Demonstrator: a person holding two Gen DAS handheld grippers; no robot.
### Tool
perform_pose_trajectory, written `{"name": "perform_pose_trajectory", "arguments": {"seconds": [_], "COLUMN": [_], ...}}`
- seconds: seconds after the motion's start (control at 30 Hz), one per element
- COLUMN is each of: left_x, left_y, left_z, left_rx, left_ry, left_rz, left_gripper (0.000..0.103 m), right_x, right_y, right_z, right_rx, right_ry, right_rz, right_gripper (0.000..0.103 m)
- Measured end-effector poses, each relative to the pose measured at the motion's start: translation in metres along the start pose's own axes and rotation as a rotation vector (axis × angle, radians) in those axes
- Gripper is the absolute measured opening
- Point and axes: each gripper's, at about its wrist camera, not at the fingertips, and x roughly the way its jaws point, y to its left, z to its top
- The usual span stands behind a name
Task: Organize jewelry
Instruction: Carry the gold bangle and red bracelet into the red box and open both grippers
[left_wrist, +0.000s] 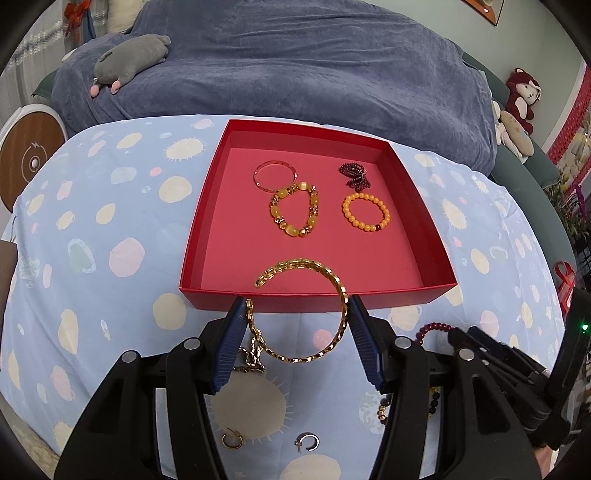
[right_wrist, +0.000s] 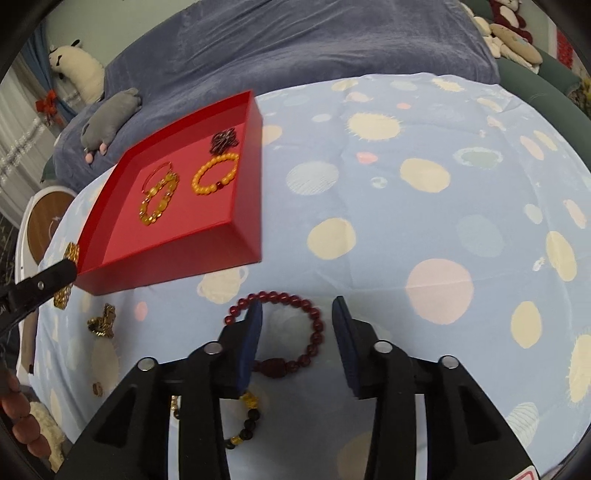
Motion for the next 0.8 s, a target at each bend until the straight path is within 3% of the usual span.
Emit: {"name": "perform_pose_trajectory", "arguments": {"seconds": [0.1,0.17,0.2,0.23,0.27,0.5,0.7,0.8], "left_x": [0.003,0.004,0.005,0.005,0.005,0.000,-0.003,0.005], "left_y": [-0.001,-0.002,-0.002,-0.002,-0.002,-0.001,-0.002,-0.002], "left_z": [-0.003,-0.005,-0.006,-0.007,-0.007,0.003,0.030,0.044], "left_rx": [-0.006,-0.007,-0.005,-0.004,-0.005,0.001,0.011,0.025], "left_ry": [0.008,0.011,0.012,0.014,0.016,-0.008,-0.050,-0.057], "left_rz": [-0.002,-0.002,-0.001,0.001,0.002,-0.003,-0.006,0.010], "left_gripper": [0.053,0.053,0.053,0.053,0.053,0.053,0.053,0.053], "right_x": [0.006,0.010,0.010,0.011,0.012,-0.021,-0.067,-0.070], "right_y": [-0.006,-0.008,-0.007,-0.007,-0.007,0.007,0.046,0.066], "right_z": [-0.002,-0.003,-0.003,-0.003,-0.002,0.015,0.058,0.080], "right_rx": [-0.003,-0.009,-0.018,-0.022,-0.023,-0.007,-0.046,-0.066], "right_ry": [0.024,0.033,0.028,0.031,0.041,-0.045,-0.162,-0.182], "right_rz": [-0.008,-0.013,-0.020,-0.019,-0.010,0.070,0.184,0.235], "right_gripper": [0.039,0.033,0.027,0.013,0.008,0.007,0.008,0.008]}}
